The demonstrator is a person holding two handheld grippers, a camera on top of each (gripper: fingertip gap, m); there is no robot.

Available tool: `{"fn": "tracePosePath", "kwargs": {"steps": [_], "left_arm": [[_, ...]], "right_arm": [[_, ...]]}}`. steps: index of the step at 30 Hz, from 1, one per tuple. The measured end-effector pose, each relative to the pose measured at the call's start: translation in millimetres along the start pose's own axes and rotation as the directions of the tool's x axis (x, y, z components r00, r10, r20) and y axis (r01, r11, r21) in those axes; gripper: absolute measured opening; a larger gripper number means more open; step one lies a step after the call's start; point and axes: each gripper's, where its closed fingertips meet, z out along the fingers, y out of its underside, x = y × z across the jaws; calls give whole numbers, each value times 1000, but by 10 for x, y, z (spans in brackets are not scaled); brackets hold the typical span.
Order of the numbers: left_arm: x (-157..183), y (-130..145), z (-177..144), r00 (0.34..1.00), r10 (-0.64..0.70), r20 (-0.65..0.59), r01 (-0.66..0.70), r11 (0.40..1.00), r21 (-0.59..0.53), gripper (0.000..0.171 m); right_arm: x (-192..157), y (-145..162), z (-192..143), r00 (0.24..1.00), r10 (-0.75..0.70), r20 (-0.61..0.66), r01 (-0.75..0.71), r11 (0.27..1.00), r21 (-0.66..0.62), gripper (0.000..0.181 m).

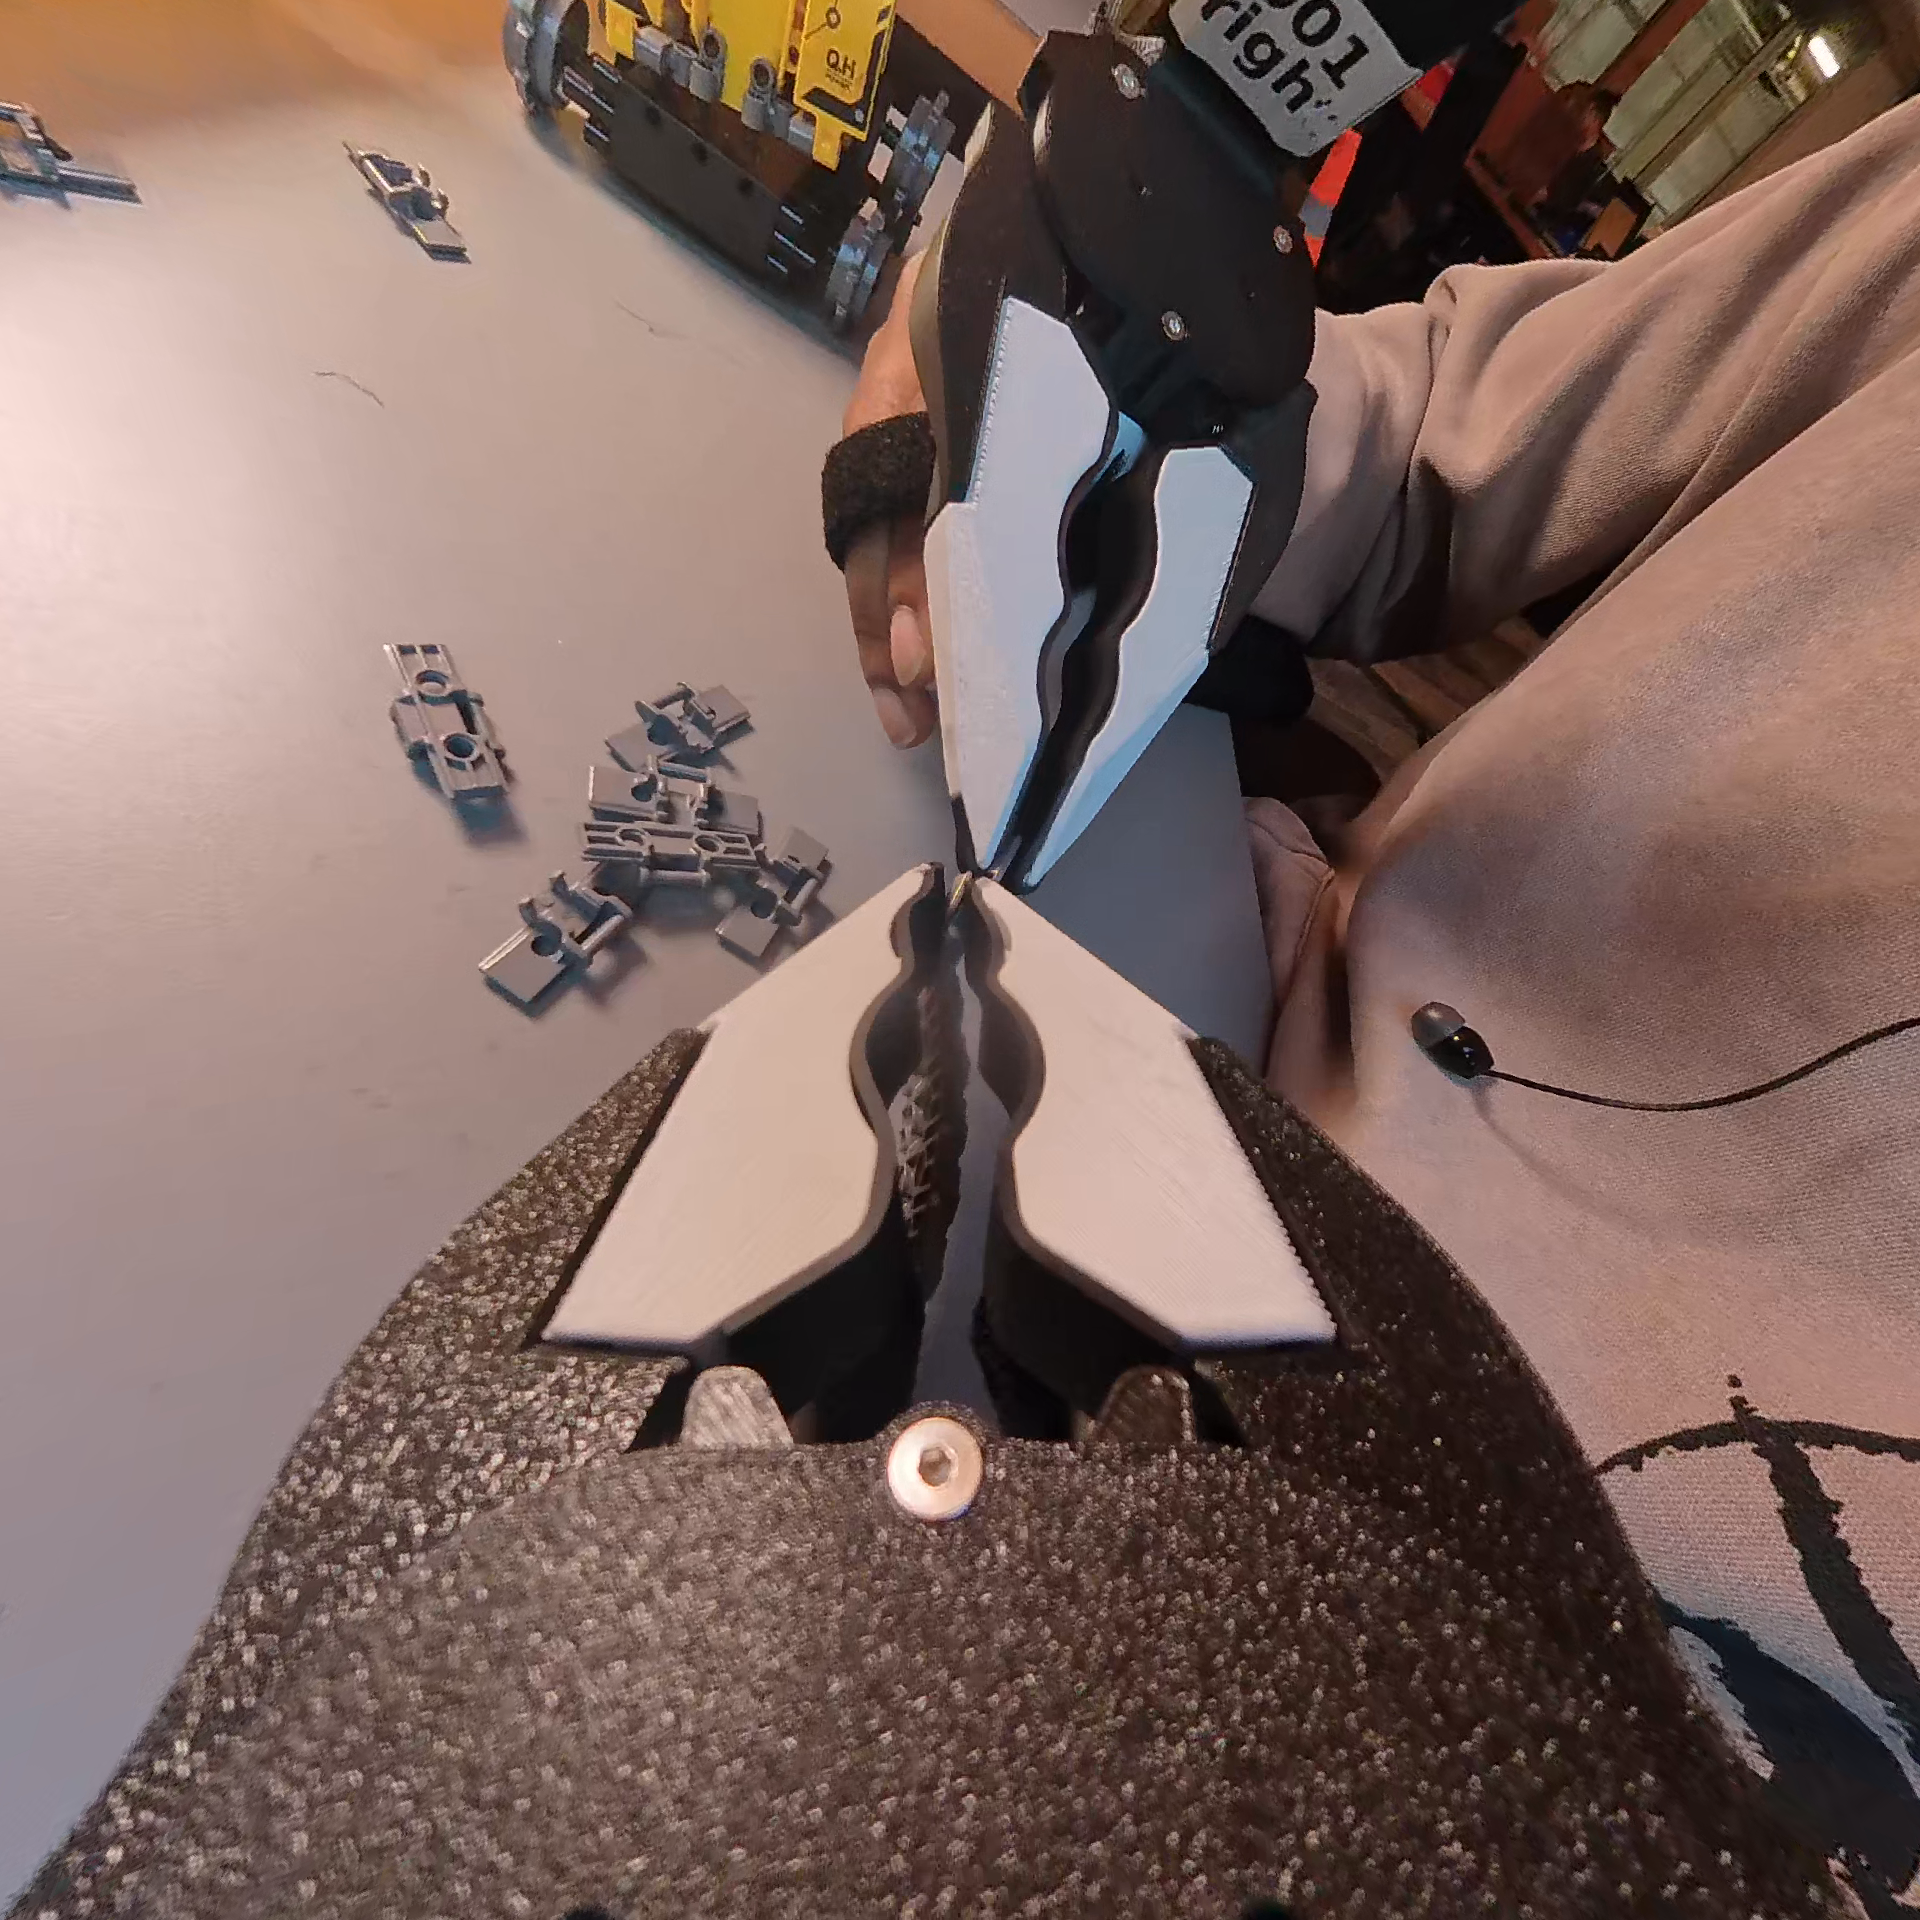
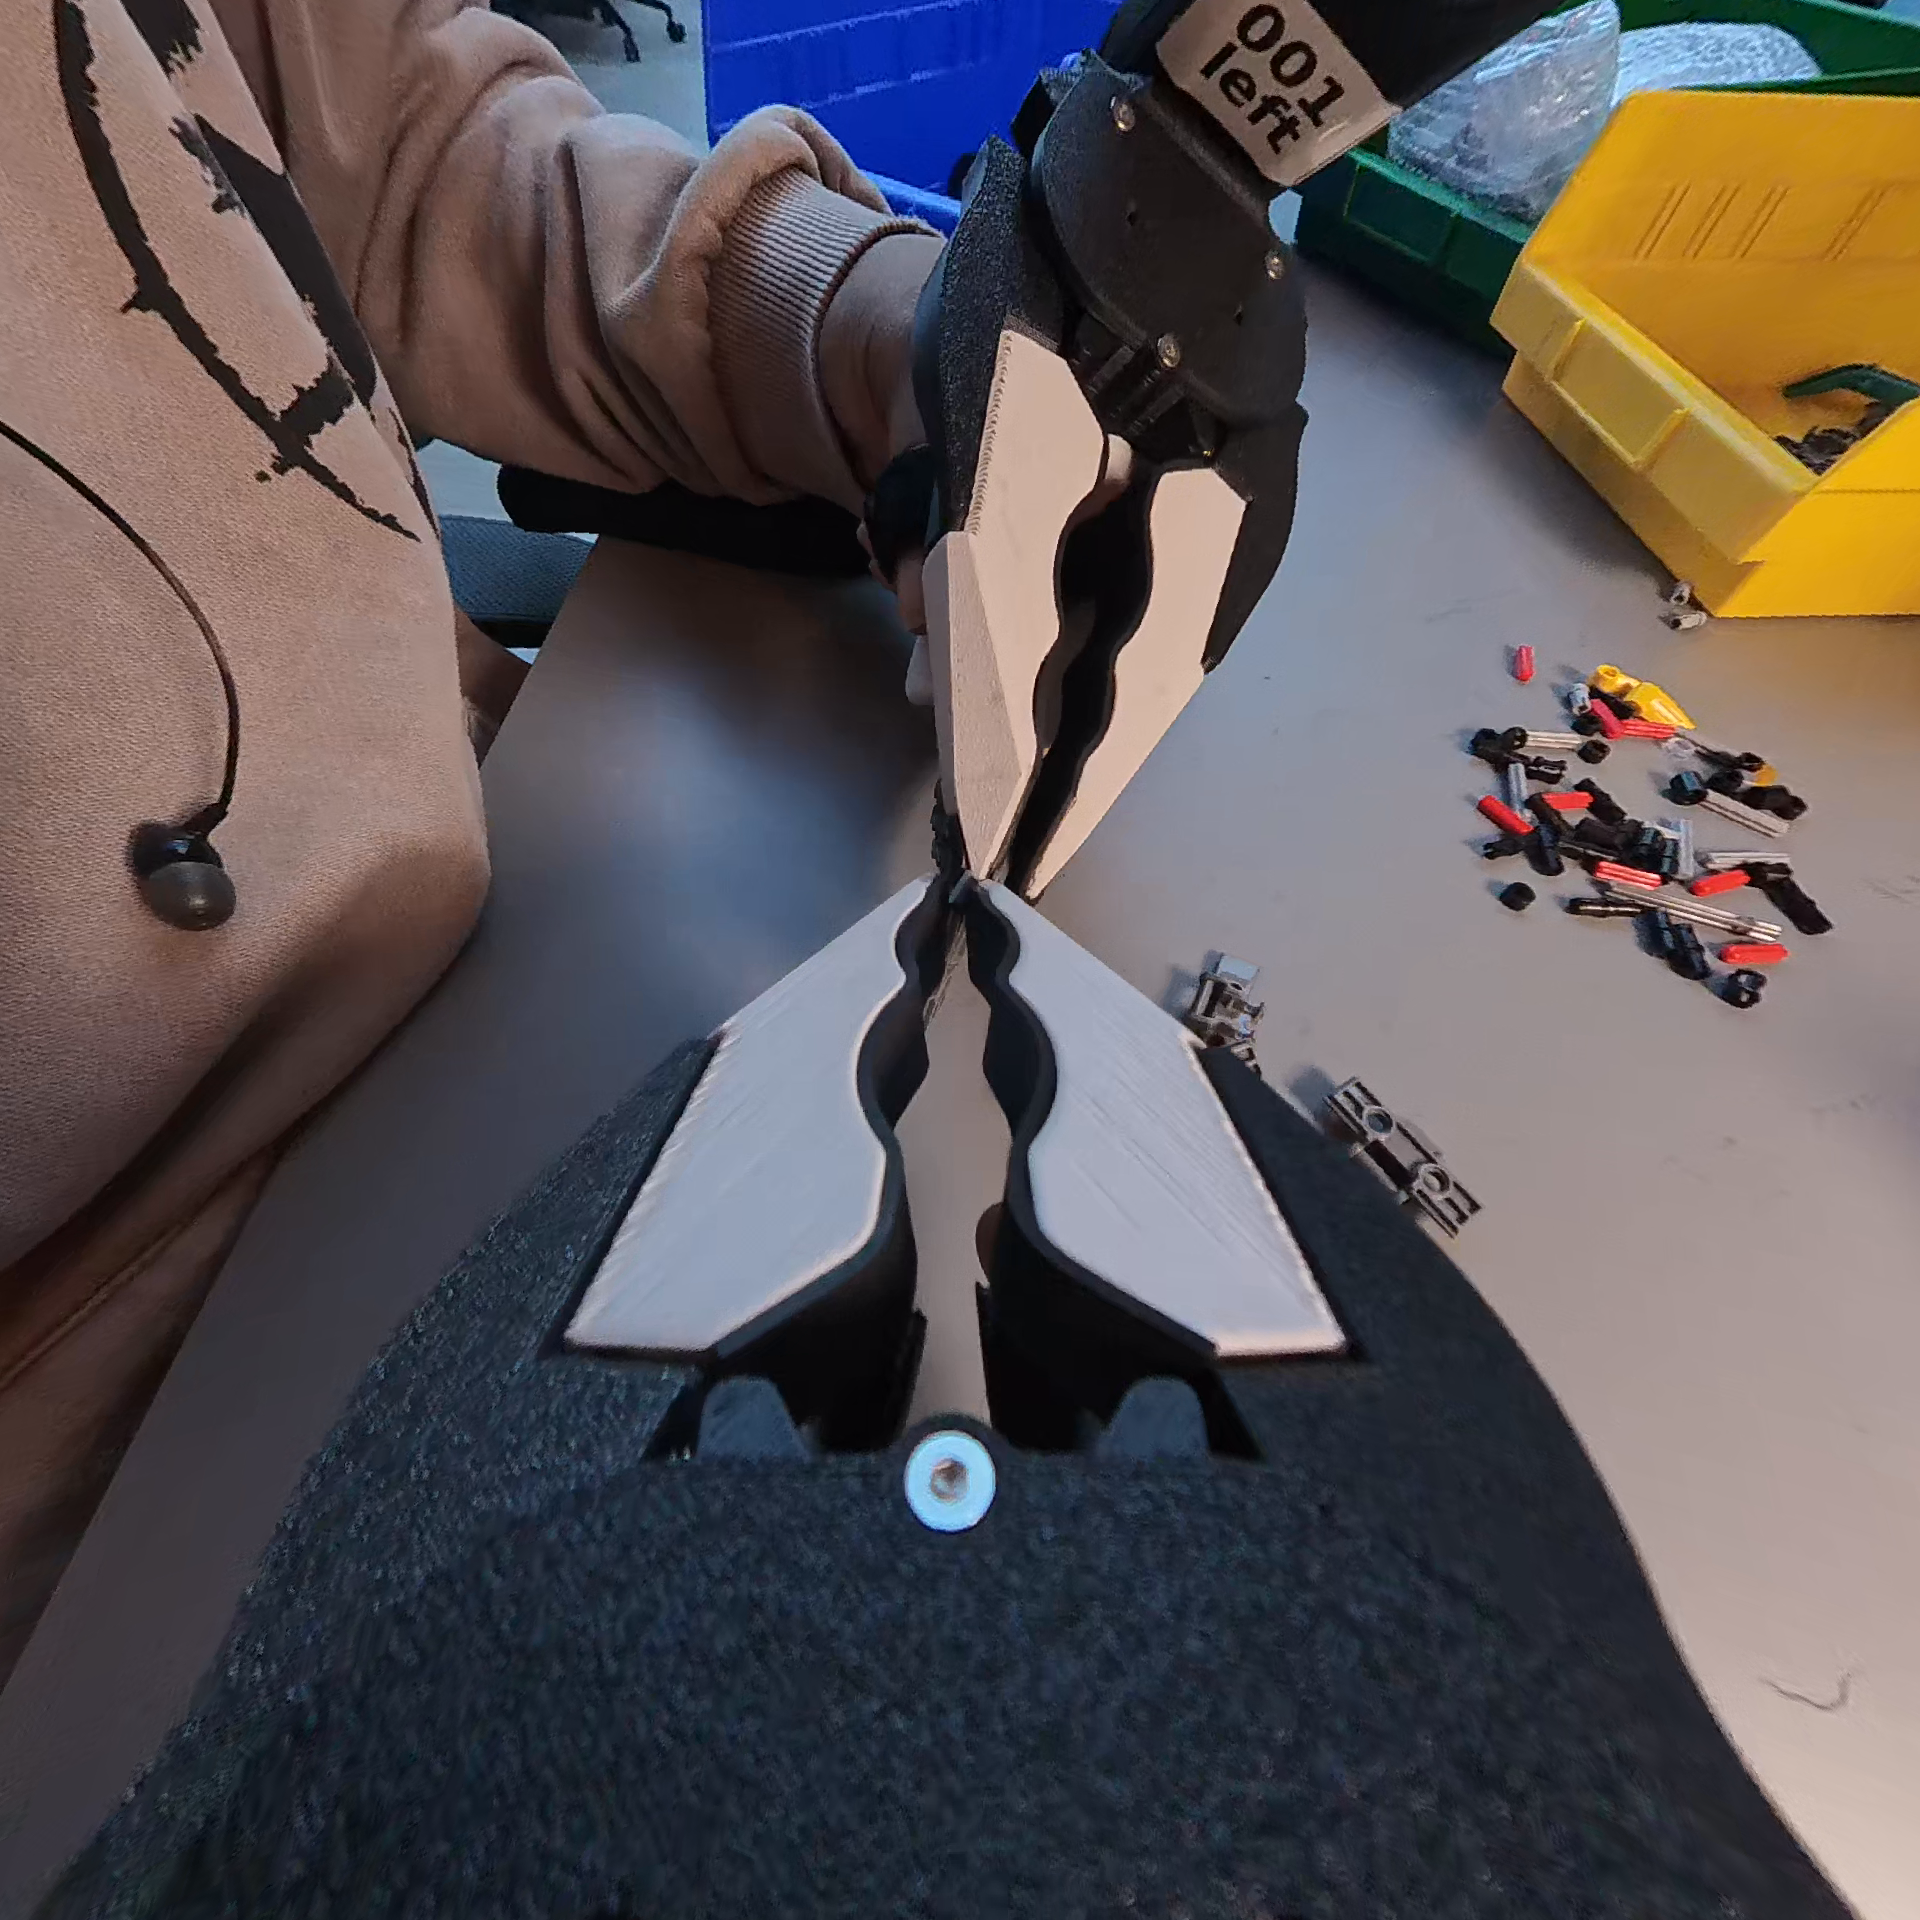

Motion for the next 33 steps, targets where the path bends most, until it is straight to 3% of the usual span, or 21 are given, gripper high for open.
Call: {"fn": "tracePosePath", "kwargs": {"steps": [2, 3, 4, 6, 8, 11, 15, 20, 25, 28, 33], "left_arm": [[-65, -13, 2, 999, 3, 43, -4, 1000, 8, 1], [-240, -39, -28, 988, 3, 152, -6, 1000, 18, 1], [-315, -68, -77, 984, 9, 177, -12, 1000, 17, 1], [-214, -137, -120, 986, 57, 157, -62, 998, 26, 2], [-172, -160, -139, 988, 56, 145, -64, 997, 51, 1], [-199, -255, -233, 992, 1, 130, -16, 993, 116, 2], [-149, -302, -254, 998, -39, 46, 31, 985, 170, 2], [-76, -361, -310, 998, -60, -37, 67, 971, 232, 3], [-2, -392, -279, 997, -43, -64, 58, 968, 244, 3], [41, -406, -276, 996, -33, -87, 54, 966, 252, 4], [95, -409, -340, 995, 15, -100, 11, 968, 249, 16]], "right_arm": [[2, 1, -12, 1000, 14, 11, -14, 1000, 8, 0], [-196, -66, -16, 991, -2, 137, -5, 999, 48, 0], [-499, -275, 28, 960, 24, 280, -63, 989, 134, 0], [-358, -96, 129, 986, -46, 161, 38, 998, 54, 0], [-157, -242, -104, 993, 3, 119, -17, 993, 117, 0], [-131, -332, -162, 986, 86, 145, -112, 977, 181, 1], [131, -135, -147, 978, 201, 65, -207, 972, 109, 2], [380, 2, -134, 969, 238, -60, -234, 969, 76, 30], [243, -180, -62, 965, 263, 9, -262, 957, 127, 29], [241, -215, -9, 968, 252, -14, -248, 960, 131, 7], [242, -277, -114, 962, 273, 27, -273, 945, 181, 6]]}}
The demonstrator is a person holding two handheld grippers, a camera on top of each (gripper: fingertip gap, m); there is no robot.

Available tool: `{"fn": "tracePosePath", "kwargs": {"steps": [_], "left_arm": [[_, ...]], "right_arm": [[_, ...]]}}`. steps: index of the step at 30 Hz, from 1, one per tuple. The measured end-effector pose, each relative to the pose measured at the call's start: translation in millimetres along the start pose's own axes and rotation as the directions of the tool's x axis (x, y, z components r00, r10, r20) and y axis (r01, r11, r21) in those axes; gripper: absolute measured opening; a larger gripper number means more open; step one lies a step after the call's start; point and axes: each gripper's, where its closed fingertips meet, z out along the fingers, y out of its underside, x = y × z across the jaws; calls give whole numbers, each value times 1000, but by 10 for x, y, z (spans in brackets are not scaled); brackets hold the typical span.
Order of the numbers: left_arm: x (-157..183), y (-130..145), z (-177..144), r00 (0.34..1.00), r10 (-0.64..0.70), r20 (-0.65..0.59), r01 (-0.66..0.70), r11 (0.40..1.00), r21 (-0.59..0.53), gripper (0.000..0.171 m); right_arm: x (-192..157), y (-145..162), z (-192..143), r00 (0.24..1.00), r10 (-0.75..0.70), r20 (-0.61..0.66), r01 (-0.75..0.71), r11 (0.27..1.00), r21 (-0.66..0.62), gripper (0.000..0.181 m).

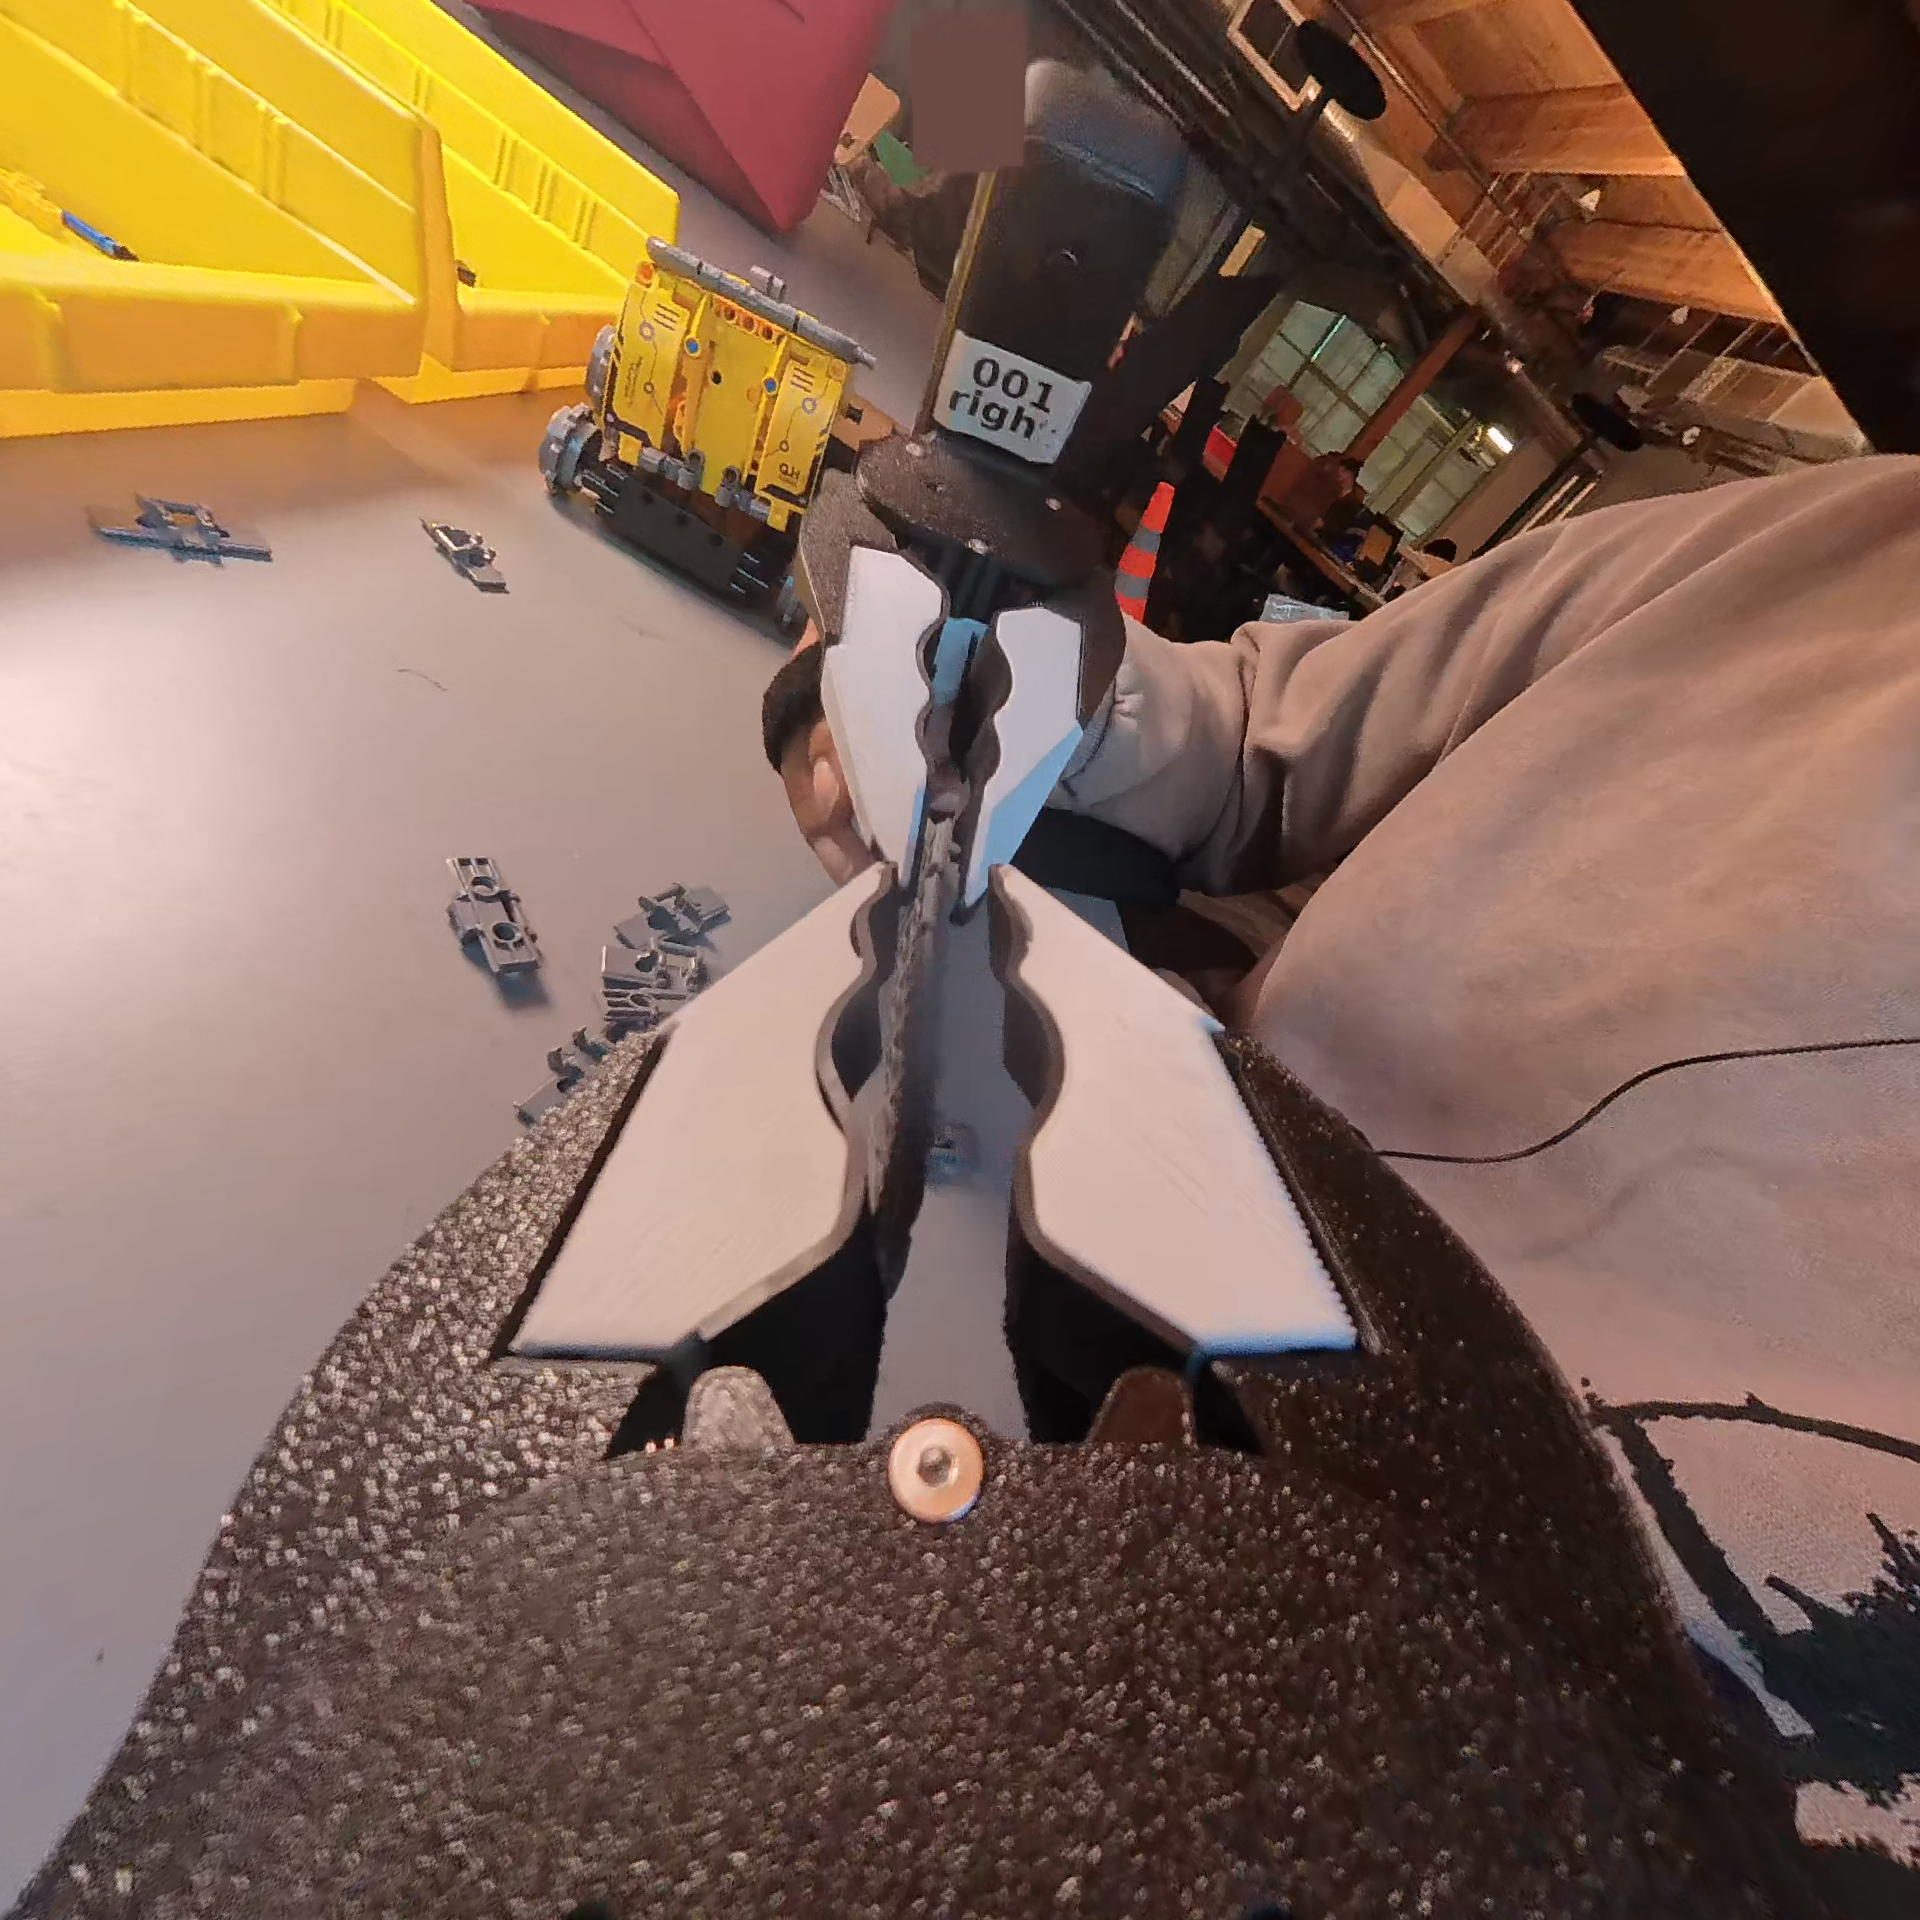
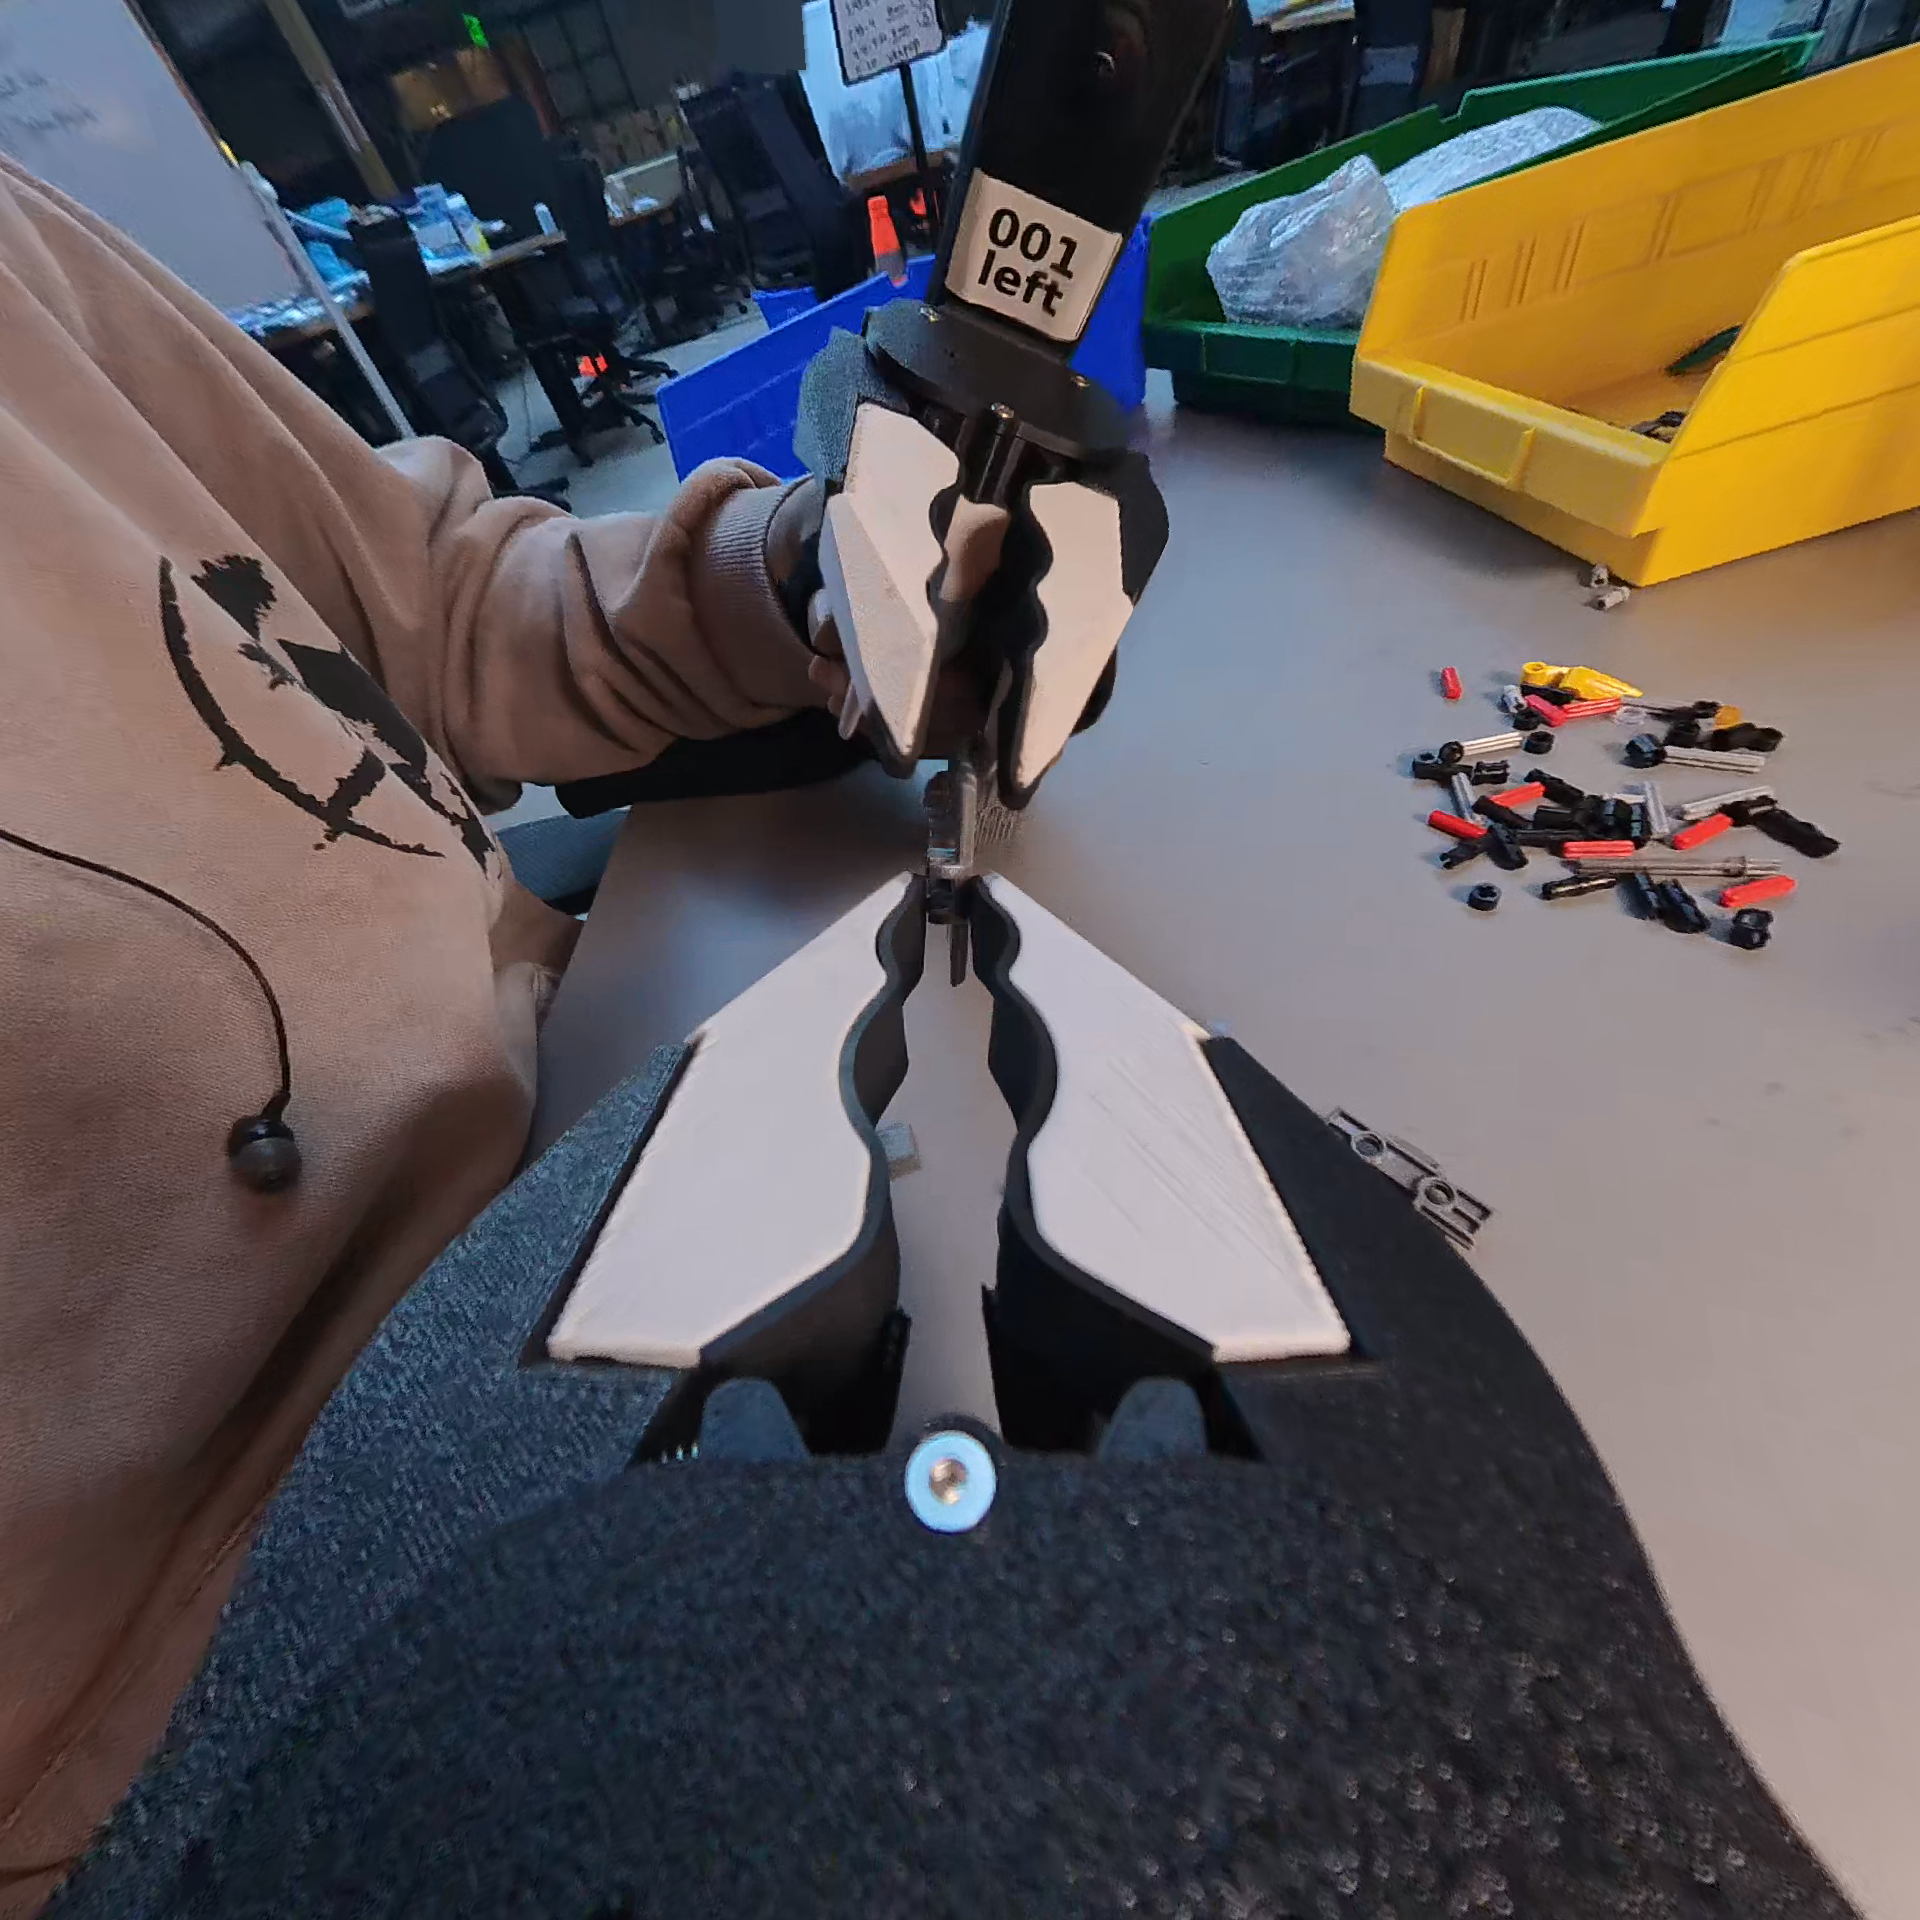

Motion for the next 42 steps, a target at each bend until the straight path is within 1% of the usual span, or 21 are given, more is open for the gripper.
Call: {"fn": "tracePosePath", "kwargs": {"steps": [1, 5, 9, 11, 13, 15, 17, 19, 23, 28, 33, 37, 40, 42], "left_arm": [[-10, 21, 4, 1000, 11, 10, -11, 1000, -15, 16], [-39, 82, 25, 998, 43, 41, -41, 998, -55, 4], [-68, 127, 31, 996, 49, 72, -42, 995, -92, 2], [-70, 162, 44, 996, 47, 74, -38, 993, -113, 2], [-76, 195, 64, 994, 65, 85, -53, 989, -135, 2], [-61, 222, 86, 994, 79, 82, -66, 987, -150, 2], [-51, 242, 100, 991, 99, 86, -84, 983, -165, 2], [-54, 260, 106, 990, 108, 91, -91, 980, -177, 2], [-36, 280, 105, 991, 103, 82, -86, 978, -188, 2], [-13, 280, 102, 999, 19, 43, -12, 986, -169, 3], [-32, 300, 103, 999, 12, 53, -2, 984, -179, 3], [-67, 343, 111, 997, 25, 74, -9, 979, -203, 2], [-99, 381, 127, 994, 42, 103, -18, 974, -226, 2], [-131, 404, 124, 992, 37, 117, -8, 972, -237, 2]], "right_arm": [[-5, -3, -15, 1000, 3, 9, -4, 1000, 5, 6], [12, -1, -27, 999, 34, 23, -34, 999, 18, 6], [10, 46, -5, 999, 43, 27, -43, 999, 1, 8], [14, 6, -13, 999, 37, 23, -38, 999, 23, 18], [-2, -59, -34, 997, 61, 49, -64, 996, 59, 19], [-1, -59, -35, 995, 84, 59, -87, 994, 59, 17], [27, 25, -5, 996, 82, 38, -83, 996, 16, 16], [-6, 57, 18, 996, 76, 52, -76, 997, 0, 1], [-31, 69, 27, 998, 42, 55, -42, 999, -8, 0], [-78, 55, 30, 996, -86, 24, 86, 996, -4, 0], [-87, 76, 46, 995, -98, 13, 99, 995, -14, 0], [-88, 131, 62, 992, -126, 5, 126, 991, -46, 0], [-89, 186, 66, 985, -174, -5, 173, 982, -80, 0], [-79, 220, 81, 972, -235, -27, 231, 967, -105, 0]]}}
